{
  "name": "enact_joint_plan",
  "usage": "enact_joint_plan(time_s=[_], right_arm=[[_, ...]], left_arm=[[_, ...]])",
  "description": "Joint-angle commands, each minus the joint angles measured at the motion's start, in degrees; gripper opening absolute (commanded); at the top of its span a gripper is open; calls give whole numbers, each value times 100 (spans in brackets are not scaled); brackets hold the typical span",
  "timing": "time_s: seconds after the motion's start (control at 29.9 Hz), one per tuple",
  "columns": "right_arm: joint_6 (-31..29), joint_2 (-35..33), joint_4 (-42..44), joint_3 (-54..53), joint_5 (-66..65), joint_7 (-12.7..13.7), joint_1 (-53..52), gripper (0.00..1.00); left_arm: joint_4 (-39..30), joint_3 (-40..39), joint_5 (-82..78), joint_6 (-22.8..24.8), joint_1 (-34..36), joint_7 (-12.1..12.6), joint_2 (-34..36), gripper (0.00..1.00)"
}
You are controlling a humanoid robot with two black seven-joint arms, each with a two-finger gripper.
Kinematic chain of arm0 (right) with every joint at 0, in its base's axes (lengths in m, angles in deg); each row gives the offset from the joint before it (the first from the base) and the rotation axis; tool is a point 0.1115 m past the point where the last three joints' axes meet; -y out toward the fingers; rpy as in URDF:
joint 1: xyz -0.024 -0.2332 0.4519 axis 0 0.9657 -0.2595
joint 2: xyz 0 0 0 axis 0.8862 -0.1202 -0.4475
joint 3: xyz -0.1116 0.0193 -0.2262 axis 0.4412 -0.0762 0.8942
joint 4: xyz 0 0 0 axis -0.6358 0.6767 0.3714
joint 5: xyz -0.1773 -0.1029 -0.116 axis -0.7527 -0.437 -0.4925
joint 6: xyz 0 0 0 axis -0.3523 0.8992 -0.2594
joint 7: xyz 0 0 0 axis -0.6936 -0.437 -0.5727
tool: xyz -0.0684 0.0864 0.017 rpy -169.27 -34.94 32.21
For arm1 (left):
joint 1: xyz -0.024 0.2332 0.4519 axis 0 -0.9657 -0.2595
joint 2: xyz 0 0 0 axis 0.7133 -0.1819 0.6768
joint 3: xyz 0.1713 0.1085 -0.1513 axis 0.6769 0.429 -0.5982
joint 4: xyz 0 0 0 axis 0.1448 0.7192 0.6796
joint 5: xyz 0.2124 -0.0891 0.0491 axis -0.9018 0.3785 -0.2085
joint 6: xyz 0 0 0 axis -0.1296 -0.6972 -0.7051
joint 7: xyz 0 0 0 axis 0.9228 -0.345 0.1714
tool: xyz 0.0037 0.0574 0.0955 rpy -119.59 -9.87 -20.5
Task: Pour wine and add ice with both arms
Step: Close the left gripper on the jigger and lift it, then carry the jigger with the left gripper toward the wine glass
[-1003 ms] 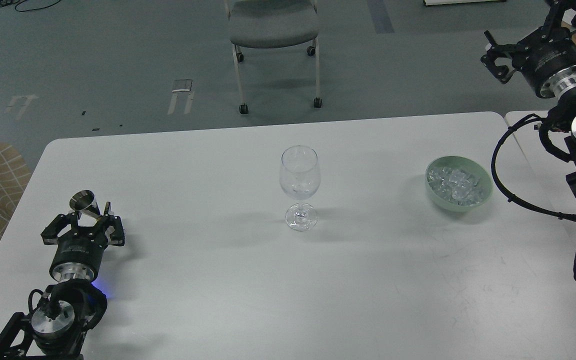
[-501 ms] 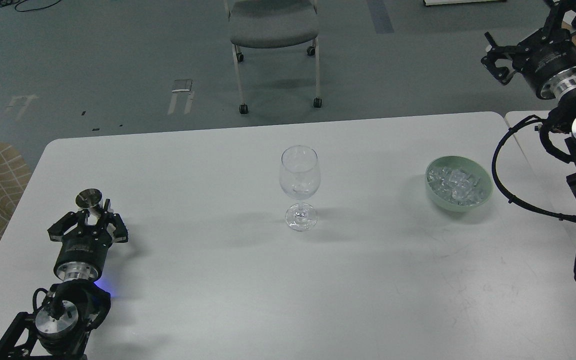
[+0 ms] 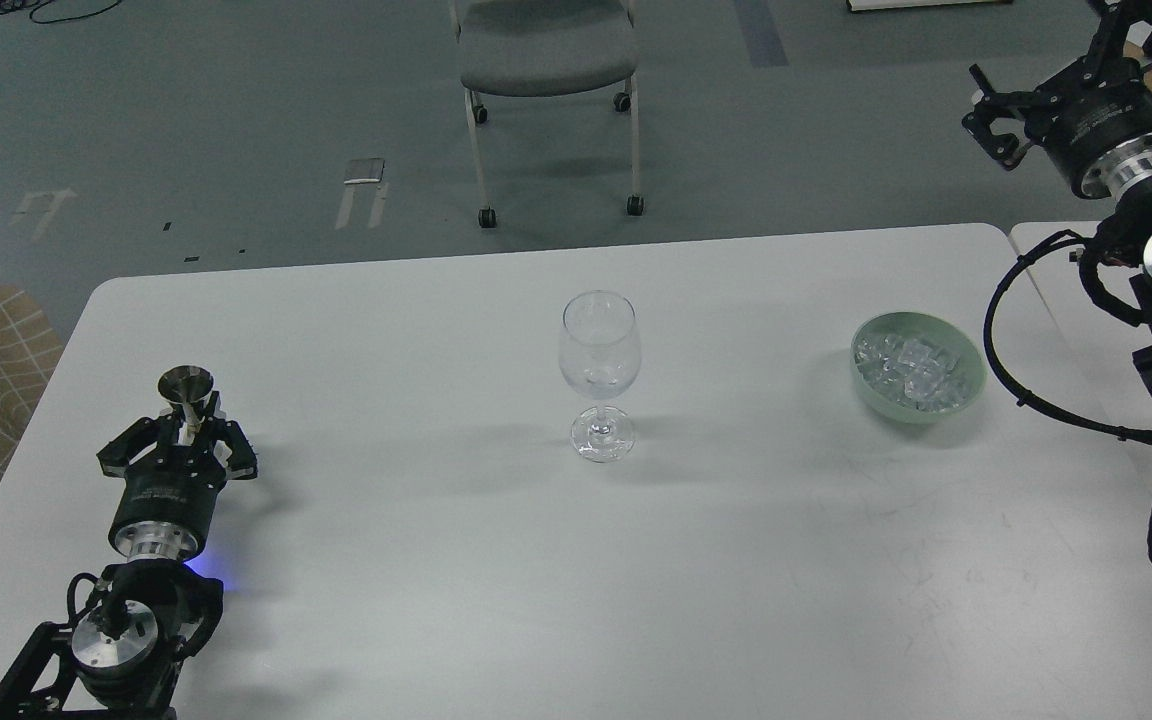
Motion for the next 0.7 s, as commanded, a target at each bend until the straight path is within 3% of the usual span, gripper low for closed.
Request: enact_joint_plan(time_s=[0.0, 0.4, 0.67], right_arm=[[-1, 0, 0, 0, 0, 1, -10, 100], [-1, -9, 0, 0, 0, 1, -19, 100], [-1, -53, 0, 0, 0, 1, -28, 100]], left_arm=[[-24, -9, 0, 1, 13, 0, -26, 25], [-472, -18, 228, -87, -4, -9, 0, 22], [-605, -18, 211, -131, 5, -219, 150, 20]])
